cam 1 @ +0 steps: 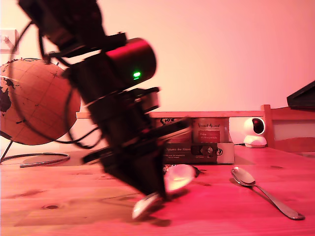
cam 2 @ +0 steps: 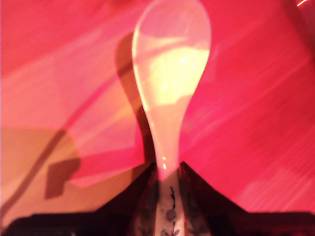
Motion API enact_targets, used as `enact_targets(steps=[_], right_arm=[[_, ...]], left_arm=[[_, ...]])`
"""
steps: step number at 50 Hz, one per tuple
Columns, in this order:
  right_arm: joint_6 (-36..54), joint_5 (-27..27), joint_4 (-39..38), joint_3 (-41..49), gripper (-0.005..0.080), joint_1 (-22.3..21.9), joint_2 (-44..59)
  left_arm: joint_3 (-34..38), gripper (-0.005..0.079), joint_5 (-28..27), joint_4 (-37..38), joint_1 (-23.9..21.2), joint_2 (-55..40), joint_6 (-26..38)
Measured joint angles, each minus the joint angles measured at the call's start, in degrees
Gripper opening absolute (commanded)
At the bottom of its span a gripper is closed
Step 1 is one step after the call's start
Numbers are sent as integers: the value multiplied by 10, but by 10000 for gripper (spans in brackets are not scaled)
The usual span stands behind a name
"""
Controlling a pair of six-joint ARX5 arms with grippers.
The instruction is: Slide the ceramic spoon to the right
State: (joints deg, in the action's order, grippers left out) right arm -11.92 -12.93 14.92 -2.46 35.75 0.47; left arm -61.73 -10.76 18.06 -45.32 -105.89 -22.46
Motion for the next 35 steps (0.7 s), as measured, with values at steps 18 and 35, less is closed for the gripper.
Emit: enact_targets(steps=[18, 35], right_arm=[[0, 0, 1, 0, -12, 0, 0], [0, 0, 24, -5, -12, 0, 0]], left_arm=[[-7, 92, -7, -40, -15, -5, -29], [-7, 92, -21, -63, -19, -5, -41]])
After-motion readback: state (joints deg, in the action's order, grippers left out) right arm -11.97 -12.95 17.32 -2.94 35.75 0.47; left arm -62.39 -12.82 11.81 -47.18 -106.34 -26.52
